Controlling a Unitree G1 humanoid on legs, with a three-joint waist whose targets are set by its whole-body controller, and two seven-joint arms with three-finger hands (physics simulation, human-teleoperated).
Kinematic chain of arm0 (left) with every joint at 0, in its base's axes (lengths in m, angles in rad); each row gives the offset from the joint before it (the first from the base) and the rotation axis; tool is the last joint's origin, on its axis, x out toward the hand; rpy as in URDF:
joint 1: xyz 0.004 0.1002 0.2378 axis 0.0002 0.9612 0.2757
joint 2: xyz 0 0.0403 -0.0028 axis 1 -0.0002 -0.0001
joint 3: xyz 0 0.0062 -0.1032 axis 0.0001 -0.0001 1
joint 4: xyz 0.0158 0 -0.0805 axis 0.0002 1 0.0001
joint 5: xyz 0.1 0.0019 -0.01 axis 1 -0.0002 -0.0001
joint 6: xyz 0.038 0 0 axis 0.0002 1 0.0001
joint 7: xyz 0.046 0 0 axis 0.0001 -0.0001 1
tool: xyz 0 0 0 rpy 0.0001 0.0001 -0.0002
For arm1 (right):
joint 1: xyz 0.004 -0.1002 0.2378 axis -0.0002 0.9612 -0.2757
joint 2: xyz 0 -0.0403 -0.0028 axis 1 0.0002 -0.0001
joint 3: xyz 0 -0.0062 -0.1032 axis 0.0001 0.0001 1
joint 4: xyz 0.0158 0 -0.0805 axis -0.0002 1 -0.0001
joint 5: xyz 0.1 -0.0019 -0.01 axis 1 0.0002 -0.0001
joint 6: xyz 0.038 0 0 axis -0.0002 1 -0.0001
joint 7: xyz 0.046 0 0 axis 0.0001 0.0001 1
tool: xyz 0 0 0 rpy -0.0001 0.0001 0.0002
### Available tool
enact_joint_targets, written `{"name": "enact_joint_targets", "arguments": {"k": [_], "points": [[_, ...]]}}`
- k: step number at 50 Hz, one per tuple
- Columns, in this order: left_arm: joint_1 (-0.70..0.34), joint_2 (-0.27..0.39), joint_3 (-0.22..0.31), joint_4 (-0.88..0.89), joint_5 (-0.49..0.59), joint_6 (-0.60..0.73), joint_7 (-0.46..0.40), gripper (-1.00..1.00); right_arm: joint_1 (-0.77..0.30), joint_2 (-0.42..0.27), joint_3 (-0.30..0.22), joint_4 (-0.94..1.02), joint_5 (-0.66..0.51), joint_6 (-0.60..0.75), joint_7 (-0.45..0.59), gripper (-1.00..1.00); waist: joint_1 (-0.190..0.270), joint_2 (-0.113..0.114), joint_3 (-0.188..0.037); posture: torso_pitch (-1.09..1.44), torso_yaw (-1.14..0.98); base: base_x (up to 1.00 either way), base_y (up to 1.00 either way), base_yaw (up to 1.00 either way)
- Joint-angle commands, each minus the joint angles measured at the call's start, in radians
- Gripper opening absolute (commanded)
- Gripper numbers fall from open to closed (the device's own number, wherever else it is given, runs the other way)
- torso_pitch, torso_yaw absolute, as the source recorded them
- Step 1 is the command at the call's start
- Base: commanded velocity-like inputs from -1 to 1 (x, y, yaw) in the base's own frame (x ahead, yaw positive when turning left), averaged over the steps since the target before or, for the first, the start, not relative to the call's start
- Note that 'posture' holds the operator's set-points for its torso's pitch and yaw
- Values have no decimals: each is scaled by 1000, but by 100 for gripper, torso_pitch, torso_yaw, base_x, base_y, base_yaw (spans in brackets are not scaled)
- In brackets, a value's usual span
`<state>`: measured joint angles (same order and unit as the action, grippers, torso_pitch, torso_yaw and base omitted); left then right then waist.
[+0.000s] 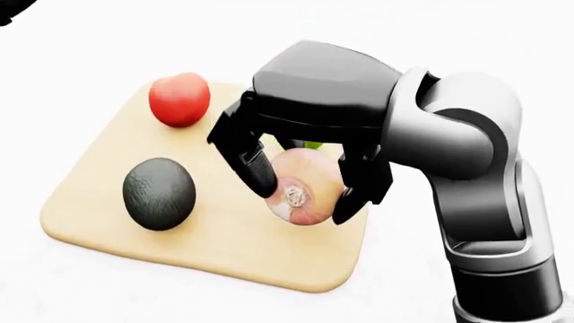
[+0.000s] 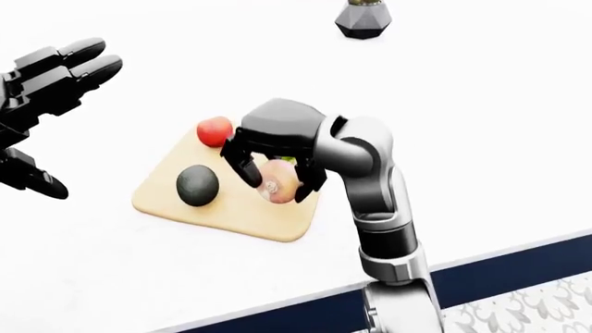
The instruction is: Place the avocado, onion, tomato and bell pepper on the cutting board.
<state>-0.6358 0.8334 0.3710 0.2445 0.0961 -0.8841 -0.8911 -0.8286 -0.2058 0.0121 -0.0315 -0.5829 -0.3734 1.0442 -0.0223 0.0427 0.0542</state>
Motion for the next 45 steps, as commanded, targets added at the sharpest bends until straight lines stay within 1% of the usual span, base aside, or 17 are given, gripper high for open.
{"name": "enact_joint_targets", "arguments": {"k": [1,3,4,6,8,9,10,12,13,17,18,19,20,29,40,43,45], "points": [[-28,23,24,-17,-21,3,19,100,-37,-1,-18,-36,13,0,-20,-95,0,6,-28,0,0,0,0,0],[-29,24,24,-18,-22,4,19,100,-31,0,-17,-39,11,-2,-16,-95,-1,7,-28,0,0,0,0,0],[-28,24,24,-19,-23,5,19,100,-29,2,-16,-39,10,-2,-16,-87,-1,7,-28,0,0,0,0,0],[-32,25,23,-15,-22,4,19,100,-27,5,-15,-40,10,0,-13,-85,-1,7,-28,0,0,0,0,0],[-29,23,23,-16,-22,3,20,100,-24,6,-14,-42,8,1,-10,-66,-1,8,-28,0,0,0,0,0],[-28,23,23,-14,-18,0,21,100,-22,6,-14,-41,7,-2,-10,-62,-2,8,-28,0,0,0,0,0],[-28,25,24,-16,-21,3,21,100,-21,6,-14,-43,8,1,-7,-50,-2,8,-28,0,0,0,0,0],[-28,26,25,-17,-22,4,21,100,-21,7,-15,-44,8,2,-6,-44,-2,9,-28,0,0,0,0,0],[-28,25,24,-17,-20,3,21,100,-20,7,-14,-45,9,2,-4,-30,-2,9,-28,0,0,0,0,0],[-31,27,23,-13,-20,2,22,100,-21,6,-16,-43,10,3,-1,-11,-3,9,-28,0,0,0,0,0],[-30,27,24,-15,-20,2,22,100,-20,6,-15,-44,10,3,1,1,-3,9,-28,0,0,0,0,0],[-28,27,24,-18,-21,4,21,100,-19,5,-15,-44,11,2,3,18,-3,9,-28,0,0,0,0,0],[-27,28,26,-19,-22,5,21,100,-18,5,-15,-46,11,3,5,27,-3,9,-28,0,0,0,0,0],[-29,32,28,-22,-27,10,21,100,-14,5,-15,-57,17,8,18,49,-4,10,-28,0,0,0,0,0],[-38,41,28,-18,-35,16,19,100,-36,-1,-20,-57,23,20,35,46,-3,10,-28,0,0,0,0,0],[-40,44,28,-17,-37,18,18,100,-53,-6,-24,-57,28,30,43,48,-3,10,-28,0,0,0,0,0],[-44,47,27,-13,-35,18,18,100,-67,-13,-26,-53,33,34,49,54,-3,10,-28,0,0,0,0,0]]}}
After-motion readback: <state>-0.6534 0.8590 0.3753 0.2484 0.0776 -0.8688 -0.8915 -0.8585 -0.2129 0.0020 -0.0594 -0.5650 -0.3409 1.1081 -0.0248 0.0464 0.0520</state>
